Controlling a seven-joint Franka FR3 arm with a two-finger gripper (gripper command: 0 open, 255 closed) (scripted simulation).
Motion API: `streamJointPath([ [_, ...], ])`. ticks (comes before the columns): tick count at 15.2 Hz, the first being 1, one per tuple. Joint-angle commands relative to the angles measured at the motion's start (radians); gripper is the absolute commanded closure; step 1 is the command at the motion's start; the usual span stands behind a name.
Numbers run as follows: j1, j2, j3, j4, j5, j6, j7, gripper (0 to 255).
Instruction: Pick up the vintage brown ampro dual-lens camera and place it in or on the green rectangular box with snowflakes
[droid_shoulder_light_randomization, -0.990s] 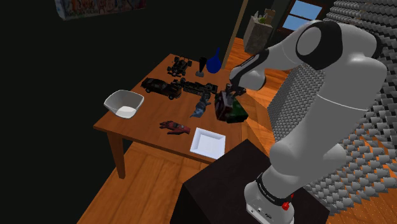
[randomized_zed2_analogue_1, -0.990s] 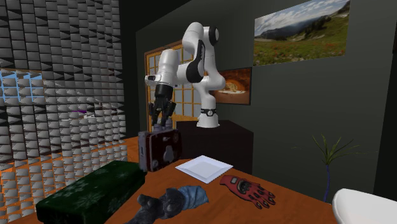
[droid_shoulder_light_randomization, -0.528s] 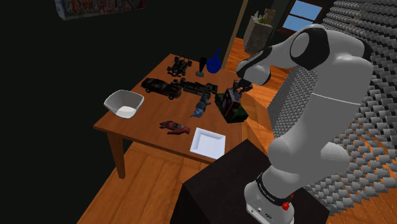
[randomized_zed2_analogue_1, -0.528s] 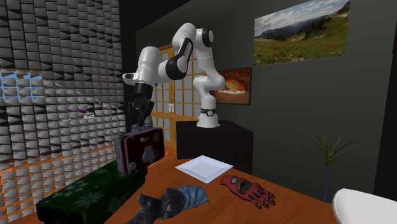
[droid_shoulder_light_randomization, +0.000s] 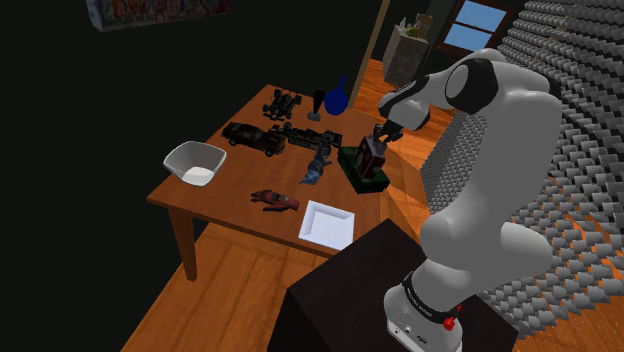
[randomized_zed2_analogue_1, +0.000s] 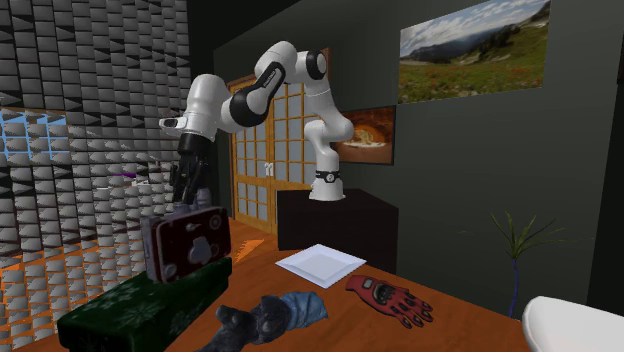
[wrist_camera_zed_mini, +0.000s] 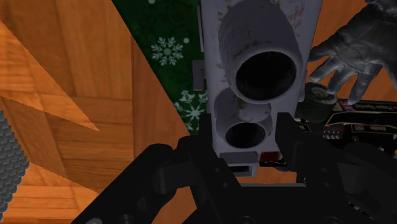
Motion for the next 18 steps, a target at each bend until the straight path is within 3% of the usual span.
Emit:
streamJointPath([
  [1, -0.003, 0.020, 0.005, 0.008, 0.005, 0.016, -0.006, 255],
  [12, -0.026, 0.132, 0.038, 0.022, 0.033, 0.115, -0.043, 255],
  [18, -0.026, 0.132, 0.038, 0.022, 0.032, 0.115, -0.042, 255],
])
